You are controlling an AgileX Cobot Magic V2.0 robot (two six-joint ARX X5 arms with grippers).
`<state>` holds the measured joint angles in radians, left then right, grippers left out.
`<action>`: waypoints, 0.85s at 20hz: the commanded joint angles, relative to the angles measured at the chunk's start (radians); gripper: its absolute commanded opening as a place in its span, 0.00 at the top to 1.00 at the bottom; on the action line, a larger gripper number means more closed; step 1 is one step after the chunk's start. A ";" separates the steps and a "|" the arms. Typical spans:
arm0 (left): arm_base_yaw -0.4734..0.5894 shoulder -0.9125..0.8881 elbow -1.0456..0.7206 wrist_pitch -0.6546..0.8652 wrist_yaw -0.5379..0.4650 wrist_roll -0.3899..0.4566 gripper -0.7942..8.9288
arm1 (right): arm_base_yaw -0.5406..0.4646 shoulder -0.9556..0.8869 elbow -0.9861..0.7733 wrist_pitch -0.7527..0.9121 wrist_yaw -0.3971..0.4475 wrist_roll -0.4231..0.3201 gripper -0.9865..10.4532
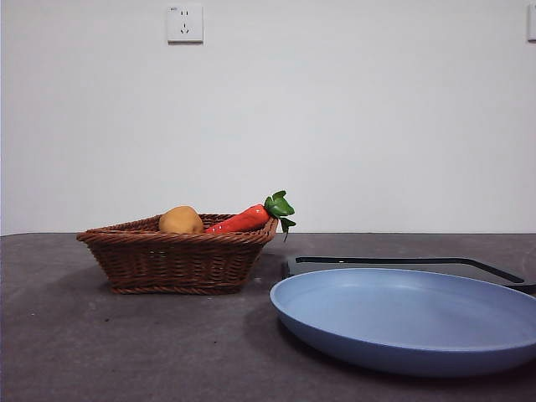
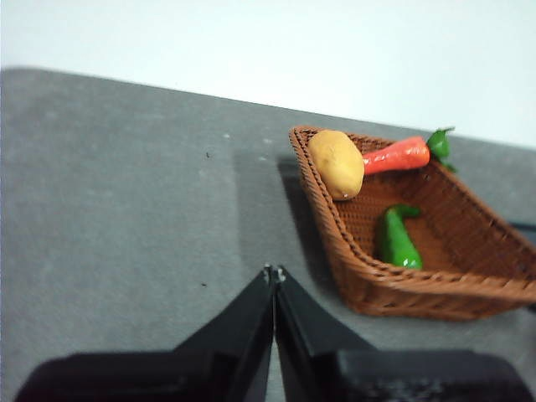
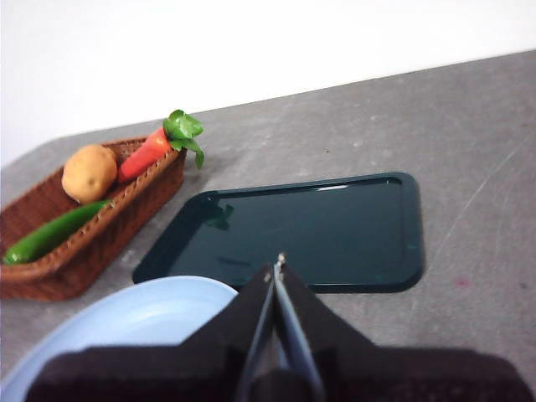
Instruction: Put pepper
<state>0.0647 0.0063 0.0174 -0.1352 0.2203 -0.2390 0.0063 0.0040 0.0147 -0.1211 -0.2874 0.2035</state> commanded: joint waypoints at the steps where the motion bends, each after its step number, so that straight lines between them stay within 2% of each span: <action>1: 0.002 -0.005 -0.011 0.016 0.028 -0.112 0.91 | 0.002 -0.004 -0.006 0.039 0.002 0.102 0.91; 7: 0.002 0.000 0.021 0.051 0.104 -0.222 0.91 | 0.002 0.003 0.034 0.082 0.001 0.262 0.91; 14: 0.002 0.047 0.183 -0.067 0.130 -0.227 0.91 | 0.002 0.109 0.179 0.071 -0.005 0.278 0.91; 17: 0.002 0.117 0.268 -0.122 0.169 -0.179 0.91 | 0.002 0.189 0.275 0.024 -0.039 0.249 0.91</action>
<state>0.0647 0.1101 0.2680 -0.2504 0.3744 -0.4488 0.0063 0.1768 0.2588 -0.0925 -0.3172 0.4625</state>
